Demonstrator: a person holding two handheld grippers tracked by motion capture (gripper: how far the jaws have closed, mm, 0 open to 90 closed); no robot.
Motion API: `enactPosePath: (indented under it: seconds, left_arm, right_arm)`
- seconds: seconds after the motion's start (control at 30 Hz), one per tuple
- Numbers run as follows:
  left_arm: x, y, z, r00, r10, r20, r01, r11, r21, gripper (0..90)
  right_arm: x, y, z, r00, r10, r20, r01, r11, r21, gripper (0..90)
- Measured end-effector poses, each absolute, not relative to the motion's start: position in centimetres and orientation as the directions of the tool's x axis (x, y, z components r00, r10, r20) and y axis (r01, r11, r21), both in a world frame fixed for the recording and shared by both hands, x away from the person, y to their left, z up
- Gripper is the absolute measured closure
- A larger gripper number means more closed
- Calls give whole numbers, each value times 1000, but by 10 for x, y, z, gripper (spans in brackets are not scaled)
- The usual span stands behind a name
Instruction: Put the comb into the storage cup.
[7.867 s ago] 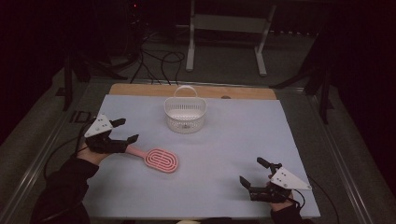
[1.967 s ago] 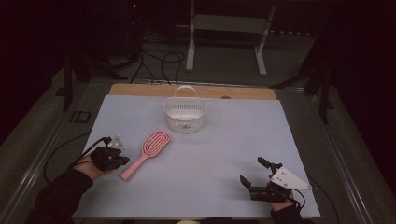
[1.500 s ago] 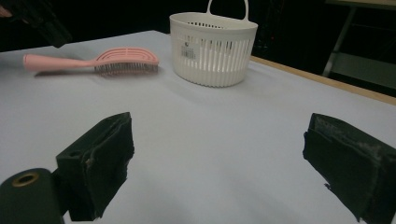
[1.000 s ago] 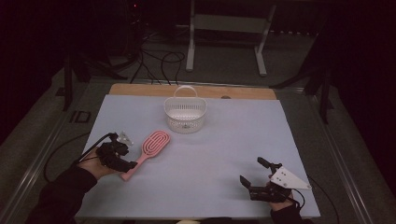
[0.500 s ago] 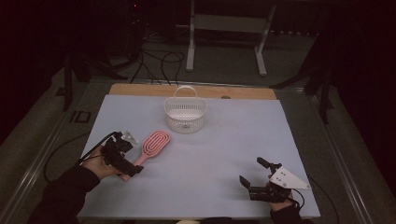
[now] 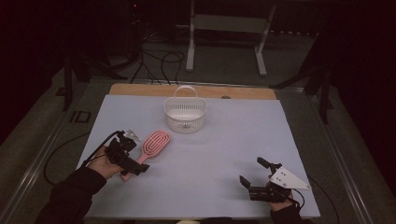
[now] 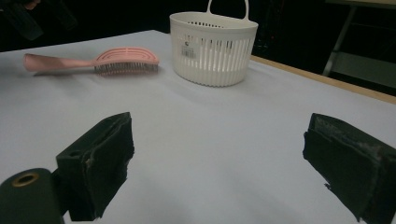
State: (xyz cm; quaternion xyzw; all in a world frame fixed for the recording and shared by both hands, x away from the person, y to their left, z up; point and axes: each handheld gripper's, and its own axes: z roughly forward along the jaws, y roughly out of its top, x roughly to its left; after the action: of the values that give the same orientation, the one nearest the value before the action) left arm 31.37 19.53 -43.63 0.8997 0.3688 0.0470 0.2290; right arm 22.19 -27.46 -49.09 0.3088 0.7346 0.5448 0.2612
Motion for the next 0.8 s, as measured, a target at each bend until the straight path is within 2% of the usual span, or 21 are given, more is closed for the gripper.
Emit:
enactPosePath:
  seconds: [0.37, 0.8]
  left_arm:
    - [318, 195, -439, 665, 736, -130, 691, -540, 480, 8]
    - [320, 194, -450, 652, 750, -111, 700, -538, 470, 9]
  right_arm:
    - [222, -275, -491, -674, 738, -47, 169, 216, 962, 82]
    - [221, -275, -490, -674, 737, -50, 165, 216, 962, 82]
